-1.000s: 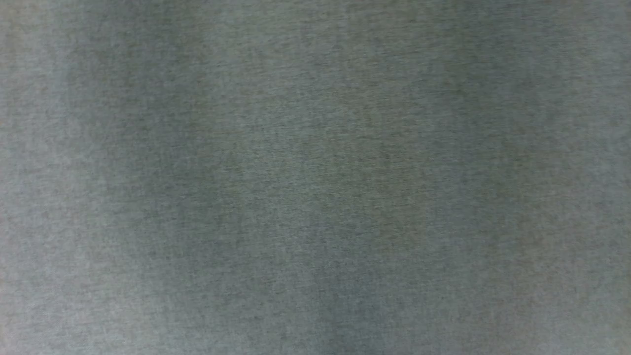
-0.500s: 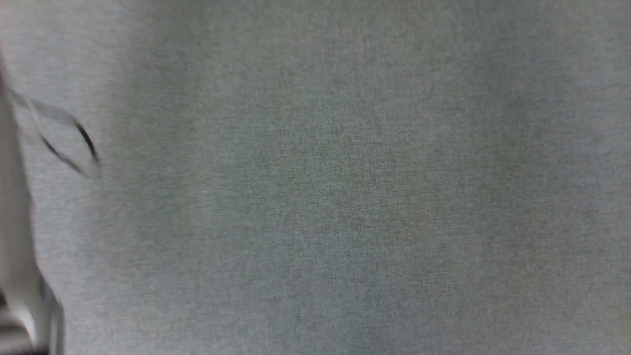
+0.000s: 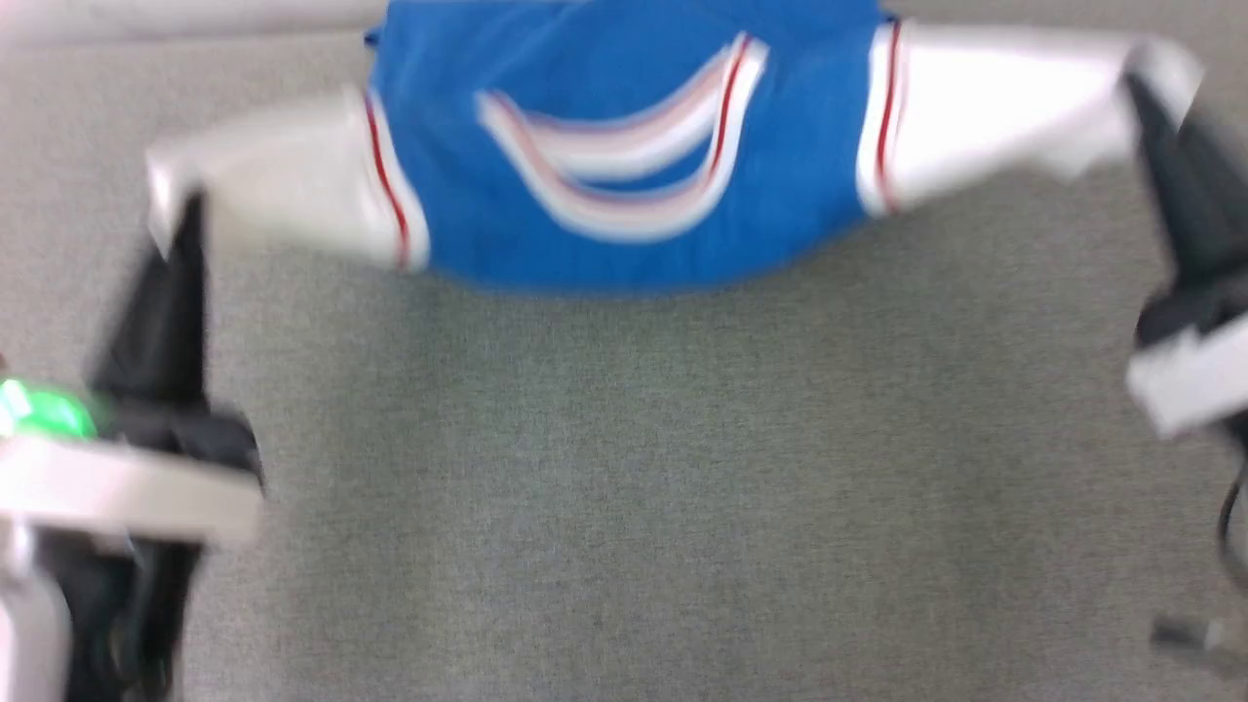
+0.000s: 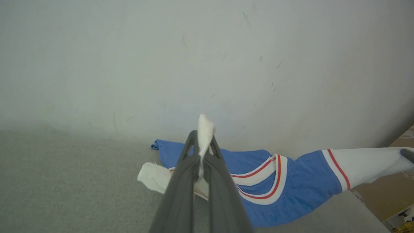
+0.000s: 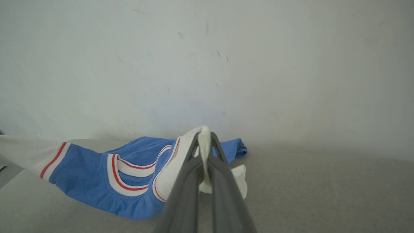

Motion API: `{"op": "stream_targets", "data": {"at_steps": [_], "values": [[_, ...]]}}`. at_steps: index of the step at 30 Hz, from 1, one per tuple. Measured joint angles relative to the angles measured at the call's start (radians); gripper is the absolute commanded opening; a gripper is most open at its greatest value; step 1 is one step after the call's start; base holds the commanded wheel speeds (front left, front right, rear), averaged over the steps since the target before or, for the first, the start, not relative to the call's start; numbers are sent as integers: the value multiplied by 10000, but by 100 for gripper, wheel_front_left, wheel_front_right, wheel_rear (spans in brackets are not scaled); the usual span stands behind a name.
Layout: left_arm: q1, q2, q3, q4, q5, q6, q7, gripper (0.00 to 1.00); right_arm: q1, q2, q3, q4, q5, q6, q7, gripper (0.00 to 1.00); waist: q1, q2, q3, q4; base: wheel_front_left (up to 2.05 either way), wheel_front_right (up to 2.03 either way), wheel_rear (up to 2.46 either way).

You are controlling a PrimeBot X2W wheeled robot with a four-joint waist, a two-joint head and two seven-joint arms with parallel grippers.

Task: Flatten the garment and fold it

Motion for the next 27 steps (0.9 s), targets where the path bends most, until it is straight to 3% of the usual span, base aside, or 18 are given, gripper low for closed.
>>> {"op": "stream_targets", "data": {"at_steps": [5, 13, 20, 27], "values": [[2504, 44, -228, 4, -454, -79, 600, 0, 2372, 384, -305, -201, 238, 0, 610, 0, 0, 0, -642, -114, 0, 0, 0], [4966, 107, -909, 629, -920, -84, 1603, 0, 5133, 719, -268, 284, 949, 0, 1198, 0, 1, 1, -1500, -228, 0, 0, 0], [6218, 571, -1035, 972, -1206, 314, 2700, 0, 6786, -290, 234, 715, 1668, 0, 1843, 0, 2, 0, -2016, -195, 0, 0, 0], [6989, 857, -1018, 1854, -1202, 717, 3260, 0, 8161, -1089, 303, 1864, 1565, 0, 2815, 0, 2, 1, -2307, -140, 0, 0, 0]]}}
